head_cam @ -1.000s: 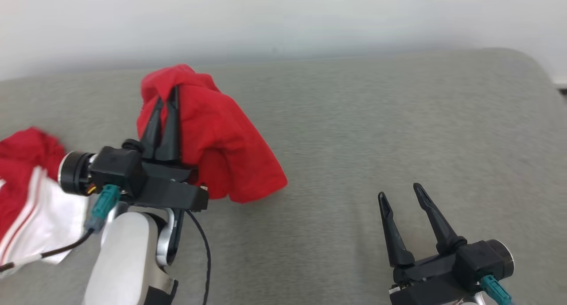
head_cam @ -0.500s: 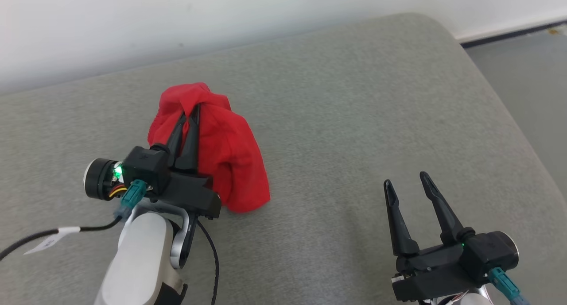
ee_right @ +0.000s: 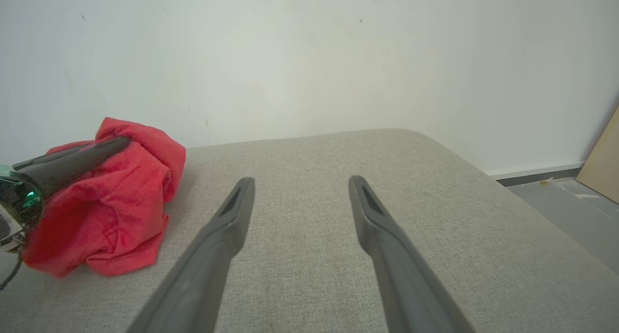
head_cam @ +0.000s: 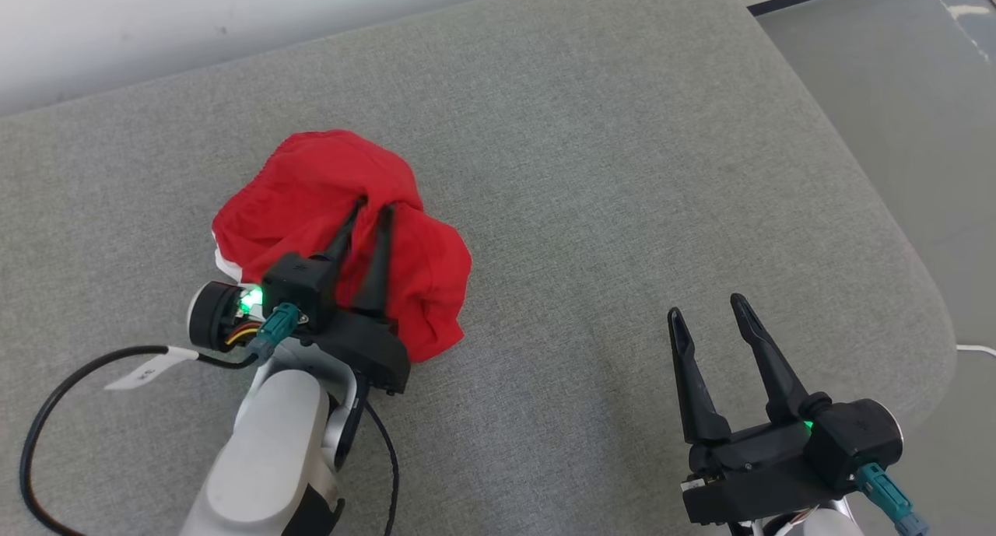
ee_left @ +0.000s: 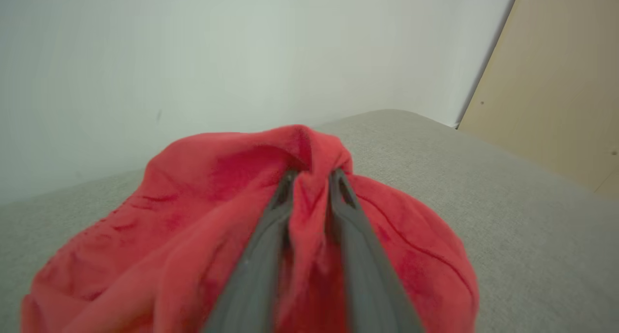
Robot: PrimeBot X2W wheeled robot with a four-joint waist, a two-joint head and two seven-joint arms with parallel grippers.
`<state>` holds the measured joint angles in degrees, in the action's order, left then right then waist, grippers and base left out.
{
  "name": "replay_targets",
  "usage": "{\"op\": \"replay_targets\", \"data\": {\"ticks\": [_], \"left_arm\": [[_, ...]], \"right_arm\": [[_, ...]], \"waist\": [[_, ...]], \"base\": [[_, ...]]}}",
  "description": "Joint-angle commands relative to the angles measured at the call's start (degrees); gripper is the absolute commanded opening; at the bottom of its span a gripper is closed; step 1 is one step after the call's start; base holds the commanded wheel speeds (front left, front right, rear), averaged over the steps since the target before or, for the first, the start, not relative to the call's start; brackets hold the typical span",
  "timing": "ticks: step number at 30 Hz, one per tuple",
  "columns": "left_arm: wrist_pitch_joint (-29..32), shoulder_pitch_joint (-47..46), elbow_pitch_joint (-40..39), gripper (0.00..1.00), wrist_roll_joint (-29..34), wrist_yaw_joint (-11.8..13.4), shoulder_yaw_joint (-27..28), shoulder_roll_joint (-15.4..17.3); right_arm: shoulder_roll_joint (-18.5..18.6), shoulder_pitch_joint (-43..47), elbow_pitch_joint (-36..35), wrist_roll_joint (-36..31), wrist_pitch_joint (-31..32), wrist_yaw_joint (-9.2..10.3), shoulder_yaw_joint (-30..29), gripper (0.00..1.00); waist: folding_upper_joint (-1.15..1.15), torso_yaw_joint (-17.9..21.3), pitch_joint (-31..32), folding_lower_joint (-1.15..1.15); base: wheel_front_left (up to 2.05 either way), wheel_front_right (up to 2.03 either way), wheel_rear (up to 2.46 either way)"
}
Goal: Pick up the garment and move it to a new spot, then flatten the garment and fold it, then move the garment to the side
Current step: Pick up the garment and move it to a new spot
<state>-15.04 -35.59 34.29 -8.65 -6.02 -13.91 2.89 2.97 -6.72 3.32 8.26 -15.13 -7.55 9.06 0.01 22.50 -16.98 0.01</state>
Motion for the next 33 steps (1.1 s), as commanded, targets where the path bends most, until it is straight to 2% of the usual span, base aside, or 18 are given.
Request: {"op": "replay_targets", "data": {"ticks": [1, 7, 13, 22, 29, 33], "left_arm": [[-0.1, -0.6, 0.1, 1.00, -1.2, 0.2, -1.2, 0.0], [-0.1, 1.0, -3.6, 1.00, -2.9, 1.1, -2.7, 0.0], [-0.1, 5.8, -10.2, 1.00, -2.9, 2.1, -1.4, 0.0], [-0.1, 18.7, -20.3, 1.00, -0.5, 4.1, 3.9, 0.3], [-0.1, 29.9, -26.5, 1.00, -0.4, 5.8, 8.2, 0.0], [-0.1, 34.9, -28.5, 1.00, 1.1, 5.7, 8.5, 0.0]], "right_arm": [[-0.2, -0.1, 0.1, 0.4, -0.1, 0.12, 0.2, 1.00], [-0.1, -0.1, 0.1, 0.1, -0.1, 0.12, 0.6, 1.00], [-0.1, 1.1, 0.9, -0.4, -0.1, 0.12, 0.8, 1.00], [-0.1, 3.7, 2.4, -1.3, -0.1, 0.12, 2.5, 1.00], [-0.1, 6.3, 2.9, -1.2, -0.1, 0.12, 2.9, 1.00], [-0.1, 7.8, 3.2, -1.4, -0.1, 0.12, 3.0, 1.00]], "waist": [[-0.01, -0.8, 0.2, -0.01], [-0.01, -3.5, 1.9, -0.01], [-0.01, -9.0, 5.6, -0.01], [-0.01, -16.7, 11.6, -0.01], [-0.01, -19.7, 15.6, -0.01], [-0.01, -21.2, 17.4, -0.01]], "base": [[0.00, 0.00, 0.00], [0.00, 0.00, 0.00], [0.00, 0.00, 0.00], [0.00, 0.00, 0.00], [0.00, 0.00, 0.00], [0.00, 0.00, 0.00]]}}
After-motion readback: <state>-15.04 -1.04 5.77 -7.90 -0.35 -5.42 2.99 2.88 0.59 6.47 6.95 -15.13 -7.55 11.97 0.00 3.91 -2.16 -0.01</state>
